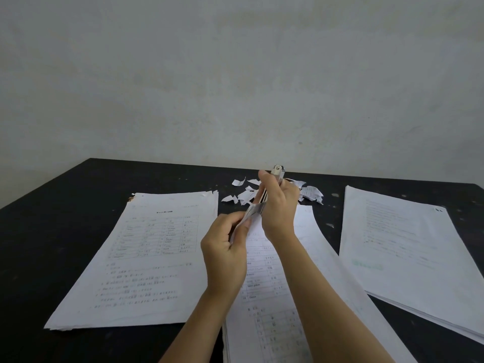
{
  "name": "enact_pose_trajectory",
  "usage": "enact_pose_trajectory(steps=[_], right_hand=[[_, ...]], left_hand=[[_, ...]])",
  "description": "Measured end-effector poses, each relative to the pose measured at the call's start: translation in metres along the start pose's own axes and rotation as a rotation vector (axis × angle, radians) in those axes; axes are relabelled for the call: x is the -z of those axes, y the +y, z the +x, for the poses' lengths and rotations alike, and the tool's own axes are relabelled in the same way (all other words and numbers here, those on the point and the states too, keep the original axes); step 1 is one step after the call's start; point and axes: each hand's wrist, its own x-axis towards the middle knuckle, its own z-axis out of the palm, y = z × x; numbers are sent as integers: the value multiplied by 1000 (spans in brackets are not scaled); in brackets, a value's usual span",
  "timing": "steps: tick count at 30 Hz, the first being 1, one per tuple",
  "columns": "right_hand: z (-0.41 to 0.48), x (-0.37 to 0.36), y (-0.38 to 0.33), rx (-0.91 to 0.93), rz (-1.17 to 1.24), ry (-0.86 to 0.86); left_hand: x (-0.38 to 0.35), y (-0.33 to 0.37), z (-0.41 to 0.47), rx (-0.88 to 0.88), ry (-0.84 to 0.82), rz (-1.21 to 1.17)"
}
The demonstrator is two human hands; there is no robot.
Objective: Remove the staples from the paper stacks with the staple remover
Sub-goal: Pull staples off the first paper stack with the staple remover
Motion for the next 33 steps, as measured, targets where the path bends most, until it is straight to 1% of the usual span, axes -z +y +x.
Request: enact_pose_trajectory(steps=[6, 9, 11, 14, 16, 19, 21, 23, 25, 27, 29, 33], right_hand=[[-1, -1, 2, -39, -11, 32], [0, -2, 1, -31, -27, 40], [2, -1, 0, -31, -30, 25], [5, 1, -3, -125, 39, 16], [7, 3, -7, -202, 128, 67], [12, 8, -11, -281, 220, 172], [15, 9, -13, -323, 231, 214], [16, 8, -13, -336, 226, 226], [15, 6, -13, -327, 196, 218], [12, 4, -13, -294, 165, 209], [9, 3, -13, -238, 148, 173], [5, -1, -9, -107, 69, 19]], left_hand=[[-2, 1, 0, -52, -28, 22], [-3, 0, 0, -25, -34, 7], [-3, -2, 0, 56, -38, -12], [-2, -5, 0, 200, -76, -61], [0, -5, 3, 310, -103, -113], [4, -8, 9, 524, -118, -235], [7, -9, 14, 645, -134, -305], [10, -9, 18, 704, -149, -372], [12, -8, 18, 705, -173, -410], [12, -7, 17, 652, -195, -385], [11, -7, 15, 551, -206, -323], [7, -4, 9, 319, -205, -191]])
